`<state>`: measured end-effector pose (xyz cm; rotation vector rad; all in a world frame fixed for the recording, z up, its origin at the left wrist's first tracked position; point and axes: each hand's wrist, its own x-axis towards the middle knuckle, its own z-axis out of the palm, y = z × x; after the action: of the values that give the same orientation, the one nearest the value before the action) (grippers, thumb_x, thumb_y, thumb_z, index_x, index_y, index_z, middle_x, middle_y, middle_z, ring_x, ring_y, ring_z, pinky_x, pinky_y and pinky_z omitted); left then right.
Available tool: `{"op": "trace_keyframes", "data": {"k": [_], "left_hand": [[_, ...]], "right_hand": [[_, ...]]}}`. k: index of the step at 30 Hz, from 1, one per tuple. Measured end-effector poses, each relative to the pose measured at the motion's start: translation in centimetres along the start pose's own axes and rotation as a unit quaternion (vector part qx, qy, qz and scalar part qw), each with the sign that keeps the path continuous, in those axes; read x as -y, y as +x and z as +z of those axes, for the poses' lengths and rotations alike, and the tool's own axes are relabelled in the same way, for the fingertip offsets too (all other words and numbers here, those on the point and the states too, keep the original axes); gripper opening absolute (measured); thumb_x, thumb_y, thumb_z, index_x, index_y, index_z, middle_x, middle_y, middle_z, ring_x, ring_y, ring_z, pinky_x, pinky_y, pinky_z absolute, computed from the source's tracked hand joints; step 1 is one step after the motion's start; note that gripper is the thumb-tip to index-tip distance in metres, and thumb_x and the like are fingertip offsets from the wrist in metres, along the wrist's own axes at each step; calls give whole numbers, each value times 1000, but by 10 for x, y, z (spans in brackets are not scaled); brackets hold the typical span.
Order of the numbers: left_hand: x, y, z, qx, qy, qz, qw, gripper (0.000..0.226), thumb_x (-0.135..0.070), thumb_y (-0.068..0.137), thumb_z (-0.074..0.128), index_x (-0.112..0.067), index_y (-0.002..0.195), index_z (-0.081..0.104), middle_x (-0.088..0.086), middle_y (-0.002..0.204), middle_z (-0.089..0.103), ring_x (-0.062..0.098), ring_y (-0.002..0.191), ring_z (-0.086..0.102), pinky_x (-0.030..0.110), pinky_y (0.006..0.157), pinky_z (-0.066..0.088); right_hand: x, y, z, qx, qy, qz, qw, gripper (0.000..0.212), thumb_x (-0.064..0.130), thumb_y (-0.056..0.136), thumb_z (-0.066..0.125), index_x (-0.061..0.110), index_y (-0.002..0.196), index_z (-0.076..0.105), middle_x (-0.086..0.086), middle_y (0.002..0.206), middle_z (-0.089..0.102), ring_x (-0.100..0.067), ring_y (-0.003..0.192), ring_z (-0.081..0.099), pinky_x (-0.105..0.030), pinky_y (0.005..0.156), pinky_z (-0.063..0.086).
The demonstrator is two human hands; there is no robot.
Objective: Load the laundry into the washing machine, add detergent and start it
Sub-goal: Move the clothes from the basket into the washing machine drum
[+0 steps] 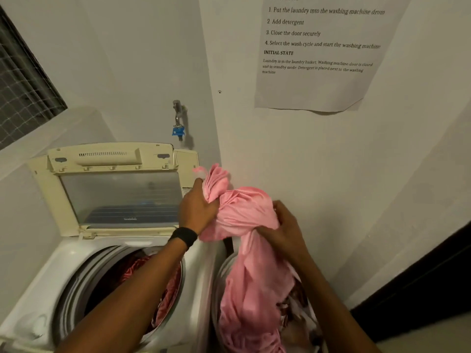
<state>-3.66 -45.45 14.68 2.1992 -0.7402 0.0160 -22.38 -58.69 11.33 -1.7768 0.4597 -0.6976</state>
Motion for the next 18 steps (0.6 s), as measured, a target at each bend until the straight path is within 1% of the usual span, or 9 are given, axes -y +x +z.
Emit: {"op": "trace_keyframes", "data": {"k": [1, 3, 6, 8, 10, 11, 14, 16, 18], "left_hand": [[3, -5, 5, 11, -2, -5, 1000, 44, -52, 85, 64, -17, 107, 51, 4, 88, 66, 30, 77, 66, 40, 69, 55], [1, -12, 17, 42, -36, -11, 998, 47, -58, 83, 60, -19, 108, 51, 3, 92, 68, 28, 82, 67, 40, 73, 56], [-13, -16, 27, 123, -189, -24, 974, 54, -64, 86, 61, -31, 129, 52, -5, 122, 66, 12, 110, 65, 36, 93, 53], [-18, -21, 22, 190, -333, -84, 919, 60, -64, 90, 55, -32, 140, 51, -5, 135, 64, 14, 123, 61, 38, 105, 49], [-19, -26, 19, 238, -434, -145, 857, 65, -59, 91, 51, -22, 144, 53, 4, 133, 68, 22, 124, 63, 41, 106, 48], [-20, -28, 17, 248, -425, -138, 859, 68, -61, 91, 53, -20, 146, 52, 5, 134, 68, 22, 124, 63, 40, 107, 49], [-23, -29, 19, 206, -316, -73, 923, 79, -71, 79, 72, -30, 143, 49, -3, 134, 66, 15, 122, 65, 46, 105, 54], [-23, -26, 20, 149, -358, -103, 916, 70, -61, 77, 81, -31, 135, 57, 0, 125, 72, 19, 112, 71, 52, 98, 58], [-23, -26, 21, 125, -429, -135, 884, 60, -42, 86, 81, -26, 139, 57, 2, 125, 73, 21, 111, 72, 55, 98, 57]], "right_hand": [[15, 8, -2, -6, 0, -25, 1000, 47, 35, 70, 74, 19, 112, 62, 9, 106, 70, -5, 98, 66, -21, 83, 51], [36, 23, 2, -14, -3, -65, 998, 40, 29, 72, 74, 18, 109, 64, 6, 105, 68, -5, 98, 65, -19, 85, 50], [40, 39, 13, -71, -16, -63, 995, 51, 49, 71, 68, 16, 111, 70, -3, 115, 53, -1, 101, 59, -18, 88, 50], [35, 46, 16, -75, -23, -28, 996, 52, 49, 73, 65, 15, 113, 71, -5, 113, 55, 1, 99, 59, -26, 90, 53], [31, 49, 18, -63, -23, -12, 998, 47, 39, 78, 66, 15, 117, 70, -2, 111, 67, -2, 98, 64, -35, 92, 55], [30, 47, 18, -51, -17, -6, 999, 48, 36, 78, 68, 17, 122, 68, 3, 113, 70, -4, 100, 65, -37, 93, 56], [29, 43, 15, 28, -14, 2, 1000, 62, 32, 77, 73, 26, 136, 54, 14, 126, 64, 2, 108, 63, -26, 95, 55], [27, 39, 9, 116, 20, 3, 993, 68, 20, 83, 76, 31, 143, 44, 13, 138, 57, 1, 118, 60, -25, 99, 53], [22, 31, 6, 175, 34, -17, 984, 75, 7, 87, 74, 30, 149, 39, 10, 148, 49, -3, 129, 55, -30, 105, 51]]}}
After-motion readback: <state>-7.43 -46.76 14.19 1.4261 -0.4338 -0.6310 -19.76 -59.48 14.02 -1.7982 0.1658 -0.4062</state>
